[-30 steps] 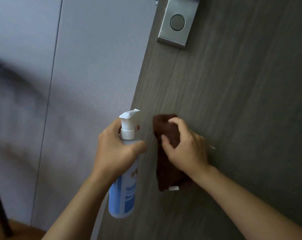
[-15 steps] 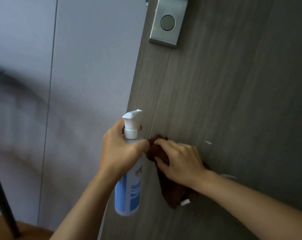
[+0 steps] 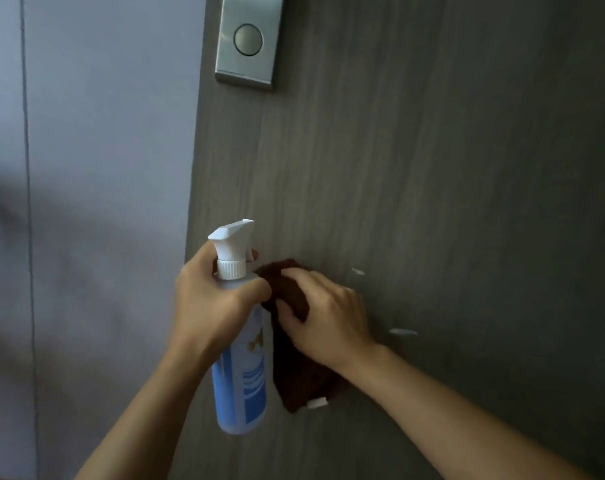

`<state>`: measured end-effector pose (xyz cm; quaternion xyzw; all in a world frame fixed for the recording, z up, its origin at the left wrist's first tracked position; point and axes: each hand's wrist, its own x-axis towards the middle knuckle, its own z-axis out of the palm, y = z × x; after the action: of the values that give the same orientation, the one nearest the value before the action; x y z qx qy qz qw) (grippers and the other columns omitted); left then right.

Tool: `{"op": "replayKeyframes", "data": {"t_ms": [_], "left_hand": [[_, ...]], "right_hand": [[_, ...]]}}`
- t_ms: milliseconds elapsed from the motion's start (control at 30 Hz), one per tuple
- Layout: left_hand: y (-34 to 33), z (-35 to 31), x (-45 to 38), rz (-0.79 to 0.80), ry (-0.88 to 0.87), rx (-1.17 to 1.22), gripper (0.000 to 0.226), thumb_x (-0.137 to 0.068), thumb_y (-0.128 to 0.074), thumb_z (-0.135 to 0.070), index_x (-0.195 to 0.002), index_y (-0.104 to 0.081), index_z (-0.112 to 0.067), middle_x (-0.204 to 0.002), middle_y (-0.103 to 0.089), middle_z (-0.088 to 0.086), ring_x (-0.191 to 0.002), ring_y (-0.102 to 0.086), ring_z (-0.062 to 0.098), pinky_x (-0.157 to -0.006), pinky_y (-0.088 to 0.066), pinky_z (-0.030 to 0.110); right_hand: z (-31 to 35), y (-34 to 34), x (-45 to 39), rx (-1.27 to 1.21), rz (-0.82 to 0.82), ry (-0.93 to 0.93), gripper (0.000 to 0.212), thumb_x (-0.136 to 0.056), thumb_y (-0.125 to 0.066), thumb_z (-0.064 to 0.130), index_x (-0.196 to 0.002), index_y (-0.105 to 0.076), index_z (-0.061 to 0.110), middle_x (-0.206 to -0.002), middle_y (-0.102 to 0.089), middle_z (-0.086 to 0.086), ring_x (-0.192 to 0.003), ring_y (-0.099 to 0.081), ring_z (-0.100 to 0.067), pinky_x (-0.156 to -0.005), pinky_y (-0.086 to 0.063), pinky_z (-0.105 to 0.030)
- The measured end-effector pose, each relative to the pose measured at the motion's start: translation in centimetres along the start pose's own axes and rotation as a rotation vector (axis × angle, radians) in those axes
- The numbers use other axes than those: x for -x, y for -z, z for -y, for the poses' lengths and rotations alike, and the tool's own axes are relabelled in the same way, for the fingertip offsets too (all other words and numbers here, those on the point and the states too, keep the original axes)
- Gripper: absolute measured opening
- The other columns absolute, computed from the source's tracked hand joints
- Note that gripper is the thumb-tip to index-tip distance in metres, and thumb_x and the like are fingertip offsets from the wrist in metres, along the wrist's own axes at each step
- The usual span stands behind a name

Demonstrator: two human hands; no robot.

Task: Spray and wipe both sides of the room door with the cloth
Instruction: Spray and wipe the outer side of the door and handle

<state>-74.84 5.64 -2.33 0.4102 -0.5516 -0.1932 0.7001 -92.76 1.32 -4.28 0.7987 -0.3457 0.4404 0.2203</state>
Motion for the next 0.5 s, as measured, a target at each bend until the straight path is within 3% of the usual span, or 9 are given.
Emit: {"op": "replayKeyframes", "data": {"t_ms": [167, 300, 500], "left_hand": [[-2.2, -0.4, 1.1, 0.053, -0.004, -0.021, 0.033, -0.057, -0.078, -0.019, -0.089, -0.073, -0.027, -0.078, -0.075, -0.001, -0.069, -0.072, 0.02, -0.061, -0.06, 0.044], [-6.2, -0.3, 3.4, 0.106, -0.07, -0.09, 0.035, -0.068, -0.083, -0.002, -0.085, -0.065, -0.026, -0.071, -0.069, 0.002, -0.065, -0.067, 0.017, -0.055, -0.054, 0.031], [-12.2, 0.0, 6.7, 0.204, -0.194, -0.153, 0.057, -0.069, -0.077, -0.011, -0.114, -0.062, -0.041, -0.089, -0.069, -0.021, -0.078, -0.067, 0.009, -0.068, -0.054, 0.031]], "right_hand": [[-2.3, 5.1, 3.5, -0.034, -0.21, -0.099, 0.041, -0.09, -0.072, 0.032, -0.126, -0.069, 0.014, -0.119, -0.073, 0.001, -0.104, -0.071, -0.016, -0.084, -0.059, -0.035], [-5.3, 7.3, 4.7, -0.034, -0.333, -0.196, 0.041, -0.087, -0.073, 0.03, -0.124, -0.07, 0.013, -0.119, -0.073, 0.002, -0.106, -0.071, -0.015, -0.087, -0.058, -0.034], [-9.1, 9.9, 4.5, 0.0, -0.433, -0.155, 0.043, -0.085, -0.073, 0.029, -0.123, -0.071, 0.008, -0.119, -0.074, -0.003, -0.104, -0.072, -0.02, -0.088, -0.058, -0.035]]}}
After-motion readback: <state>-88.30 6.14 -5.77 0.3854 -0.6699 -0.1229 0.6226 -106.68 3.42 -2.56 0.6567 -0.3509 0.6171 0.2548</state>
